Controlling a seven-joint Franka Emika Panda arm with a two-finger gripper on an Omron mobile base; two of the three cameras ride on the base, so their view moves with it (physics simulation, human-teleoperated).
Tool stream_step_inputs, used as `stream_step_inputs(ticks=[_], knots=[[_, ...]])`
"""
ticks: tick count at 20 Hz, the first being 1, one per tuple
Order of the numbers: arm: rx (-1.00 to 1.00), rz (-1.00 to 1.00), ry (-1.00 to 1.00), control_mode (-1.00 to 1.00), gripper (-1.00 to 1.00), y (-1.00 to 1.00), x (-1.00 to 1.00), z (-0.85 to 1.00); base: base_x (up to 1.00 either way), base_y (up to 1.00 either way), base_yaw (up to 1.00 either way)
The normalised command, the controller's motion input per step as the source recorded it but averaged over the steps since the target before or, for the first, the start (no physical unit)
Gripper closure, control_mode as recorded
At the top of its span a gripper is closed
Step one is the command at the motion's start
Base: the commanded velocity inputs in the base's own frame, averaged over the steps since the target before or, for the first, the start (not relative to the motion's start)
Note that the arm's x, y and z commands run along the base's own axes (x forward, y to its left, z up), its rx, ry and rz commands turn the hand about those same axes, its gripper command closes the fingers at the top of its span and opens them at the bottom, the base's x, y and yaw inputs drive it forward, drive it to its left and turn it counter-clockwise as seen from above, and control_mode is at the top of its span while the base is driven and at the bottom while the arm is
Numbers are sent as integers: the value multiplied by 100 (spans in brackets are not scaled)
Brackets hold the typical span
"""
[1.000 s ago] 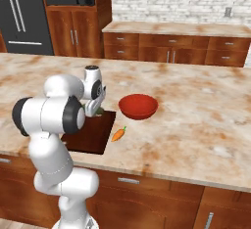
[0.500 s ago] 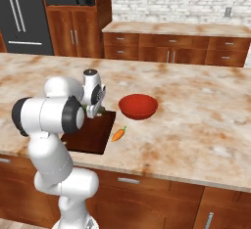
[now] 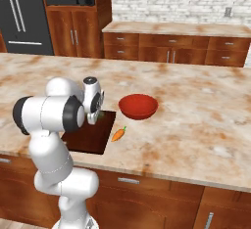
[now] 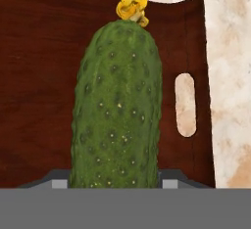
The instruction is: Place the two vegetables and bowl onto the tray for setting up a vegetable dip station.
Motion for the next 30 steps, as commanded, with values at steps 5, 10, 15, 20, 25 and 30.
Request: stream_step_inputs(ticks=[5, 10, 15, 20, 25, 30], knots=[[0, 5, 0, -100, 100, 0, 7, -14, 0, 0, 0], [0, 2, 0, -100, 100, 0, 14, -10, 0, 0, 0], [0, 0, 0, -100, 100, 0, 19, 0, 0, 0, 0], [0, 0, 0, -100, 100, 0, 20, 0, 0, 0, 0], [0, 0, 0, -100, 100, 0, 8, 0, 0, 0, 0], [0, 0, 0, -100, -100, 0, 0, 0, 0, 0, 0]])
